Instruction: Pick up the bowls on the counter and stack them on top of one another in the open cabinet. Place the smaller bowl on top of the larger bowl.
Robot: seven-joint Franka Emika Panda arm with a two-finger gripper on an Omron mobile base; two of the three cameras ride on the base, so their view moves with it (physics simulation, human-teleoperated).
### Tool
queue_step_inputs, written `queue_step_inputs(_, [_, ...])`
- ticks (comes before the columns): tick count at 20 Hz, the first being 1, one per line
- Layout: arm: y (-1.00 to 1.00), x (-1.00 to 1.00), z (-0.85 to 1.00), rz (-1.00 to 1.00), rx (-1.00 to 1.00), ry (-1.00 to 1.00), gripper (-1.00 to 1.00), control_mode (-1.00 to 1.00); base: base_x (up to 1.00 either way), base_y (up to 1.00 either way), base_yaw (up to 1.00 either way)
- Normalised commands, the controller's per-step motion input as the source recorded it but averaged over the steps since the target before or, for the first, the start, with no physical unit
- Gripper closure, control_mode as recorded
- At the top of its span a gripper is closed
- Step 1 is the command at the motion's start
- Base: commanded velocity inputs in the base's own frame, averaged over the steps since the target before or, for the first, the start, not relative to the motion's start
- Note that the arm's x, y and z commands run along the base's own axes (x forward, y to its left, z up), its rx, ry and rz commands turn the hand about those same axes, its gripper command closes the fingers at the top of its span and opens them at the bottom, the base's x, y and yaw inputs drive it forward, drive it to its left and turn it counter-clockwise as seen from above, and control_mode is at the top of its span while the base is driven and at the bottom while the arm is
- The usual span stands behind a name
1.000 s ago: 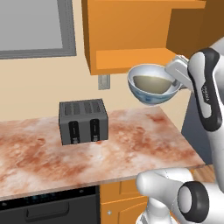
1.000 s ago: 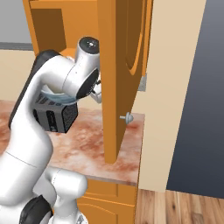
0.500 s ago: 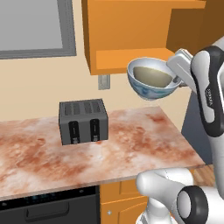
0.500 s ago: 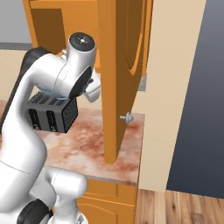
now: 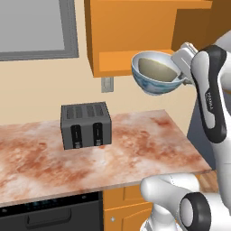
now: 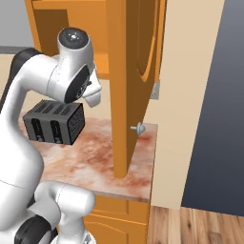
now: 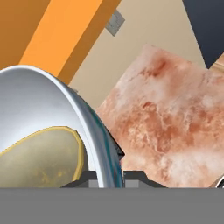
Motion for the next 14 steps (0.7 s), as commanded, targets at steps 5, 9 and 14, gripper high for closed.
queue_step_inputs(5, [0.00, 0.00, 0.20, -0.17, 0.02, -0.02, 1.00, -1.00, 0.00, 0.00, 0.00])
queue_step_inputs(9, [0.01, 0.02, 0.17, -0.16, 0.03, -0.04, 1.00, -1.00, 0.00, 0.00, 0.00])
queue_step_inputs(14, [0.04, 0.08, 0.12, -0.16, 0.05, -0.04, 1.00, -1.00, 0.00, 0.00, 0.00])
